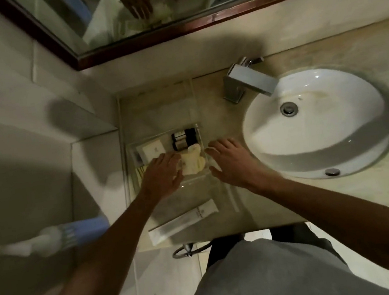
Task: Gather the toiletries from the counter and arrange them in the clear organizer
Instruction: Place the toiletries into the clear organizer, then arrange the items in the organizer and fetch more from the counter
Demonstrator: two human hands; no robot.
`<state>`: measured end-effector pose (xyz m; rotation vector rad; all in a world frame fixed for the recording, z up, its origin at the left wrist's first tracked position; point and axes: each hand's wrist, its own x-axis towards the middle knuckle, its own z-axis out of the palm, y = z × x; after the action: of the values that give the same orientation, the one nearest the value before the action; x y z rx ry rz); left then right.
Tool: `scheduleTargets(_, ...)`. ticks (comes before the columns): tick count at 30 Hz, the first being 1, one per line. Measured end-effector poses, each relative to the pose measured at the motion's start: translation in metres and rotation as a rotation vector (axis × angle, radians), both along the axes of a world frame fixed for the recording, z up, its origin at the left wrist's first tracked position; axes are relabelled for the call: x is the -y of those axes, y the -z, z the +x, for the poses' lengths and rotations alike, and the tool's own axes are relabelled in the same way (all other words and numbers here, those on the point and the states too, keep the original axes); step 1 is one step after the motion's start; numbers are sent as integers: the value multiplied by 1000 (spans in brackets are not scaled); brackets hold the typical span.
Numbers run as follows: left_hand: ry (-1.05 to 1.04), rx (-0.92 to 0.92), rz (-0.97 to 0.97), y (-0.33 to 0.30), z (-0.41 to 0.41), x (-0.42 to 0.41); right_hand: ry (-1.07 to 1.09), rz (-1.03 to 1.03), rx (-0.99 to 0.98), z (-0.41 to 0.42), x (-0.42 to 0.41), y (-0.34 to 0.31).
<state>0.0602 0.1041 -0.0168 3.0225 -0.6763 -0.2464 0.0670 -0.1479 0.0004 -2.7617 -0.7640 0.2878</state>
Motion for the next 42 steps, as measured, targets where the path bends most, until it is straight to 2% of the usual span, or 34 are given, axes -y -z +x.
scheduleTargets(3,10,-21,37,7,-8,-27,-46,-49,2,5,-36,-1)
scheduleTargets(8,86,-29,20,18,-7,-46,-1,-161,-17,8,-60,5)
scheduleTargets(18,79,-33,0,23,-7,-68,46,-191,-25,2,-73,7)
scheduleTargets(24,-25,12,-118,26,-7,-67,-5,-174,-29,0,-80,10)
scheduleTargets(28,-67,-20,-113,28,-6,-58,47,-142,4,1,-79,12)
scheduleTargets(33,-68,-69,-119,35,-6,-56,5,-131,-31,-2,-82,17)
scheduleTargets(36,-139,-18,-169,33,-10,-56,76,-62,32,-4,-85,14)
scheduleTargets(40,-223,5,-238,29,-20,-55,-38,-153,-33,-12,-86,21)
scheduleTargets(42,-346,101,-265,27,-25,-51,-68,-134,-5,-16,-84,25)
